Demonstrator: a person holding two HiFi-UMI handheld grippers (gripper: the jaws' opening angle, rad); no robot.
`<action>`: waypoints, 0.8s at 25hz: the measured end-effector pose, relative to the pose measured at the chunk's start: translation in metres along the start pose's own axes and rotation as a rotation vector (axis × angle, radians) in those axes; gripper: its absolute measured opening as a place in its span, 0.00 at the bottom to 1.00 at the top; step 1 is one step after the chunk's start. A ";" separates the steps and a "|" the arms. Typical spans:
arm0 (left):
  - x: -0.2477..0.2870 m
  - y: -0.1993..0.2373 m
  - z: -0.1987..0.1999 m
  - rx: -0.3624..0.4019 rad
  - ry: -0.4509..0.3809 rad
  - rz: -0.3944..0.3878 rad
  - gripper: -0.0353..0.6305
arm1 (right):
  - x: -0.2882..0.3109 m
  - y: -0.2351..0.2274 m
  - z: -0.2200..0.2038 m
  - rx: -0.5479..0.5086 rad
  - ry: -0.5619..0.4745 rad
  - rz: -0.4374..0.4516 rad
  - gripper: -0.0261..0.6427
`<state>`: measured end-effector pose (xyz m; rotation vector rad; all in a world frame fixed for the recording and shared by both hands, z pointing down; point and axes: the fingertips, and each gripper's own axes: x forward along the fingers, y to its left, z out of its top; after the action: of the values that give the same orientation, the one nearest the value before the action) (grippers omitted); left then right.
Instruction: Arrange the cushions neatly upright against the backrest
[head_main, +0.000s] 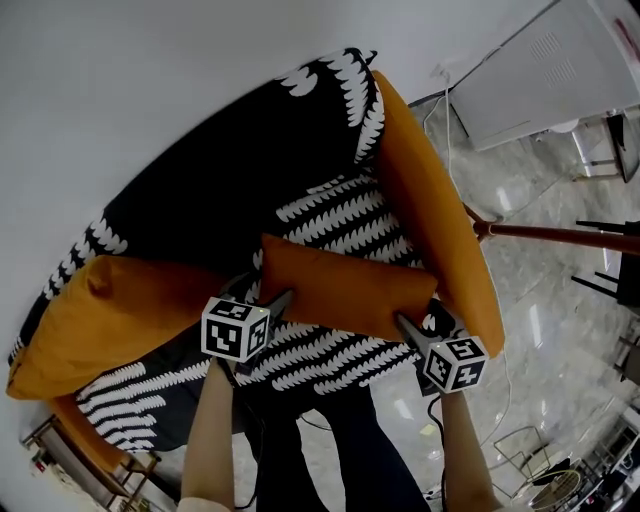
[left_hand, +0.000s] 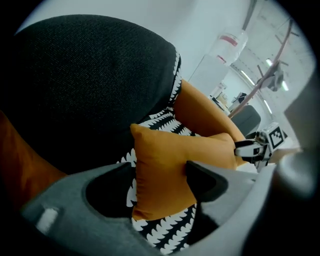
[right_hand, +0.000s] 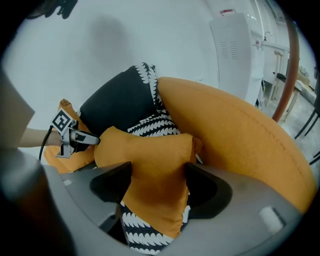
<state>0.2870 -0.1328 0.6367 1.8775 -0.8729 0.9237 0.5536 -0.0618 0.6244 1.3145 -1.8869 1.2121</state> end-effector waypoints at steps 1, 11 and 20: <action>0.000 -0.001 0.000 -0.005 0.004 -0.023 0.58 | 0.000 0.002 0.001 -0.002 0.002 0.003 0.57; -0.001 -0.020 -0.004 -0.005 0.004 -0.091 0.42 | -0.004 0.006 -0.001 -0.050 0.042 -0.022 0.46; -0.056 -0.028 0.000 0.011 -0.114 -0.017 0.39 | -0.030 0.038 0.030 -0.187 -0.003 -0.022 0.42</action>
<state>0.2832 -0.1102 0.5789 1.9604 -0.9197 0.8188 0.5320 -0.0711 0.5726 1.2335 -1.9317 0.9962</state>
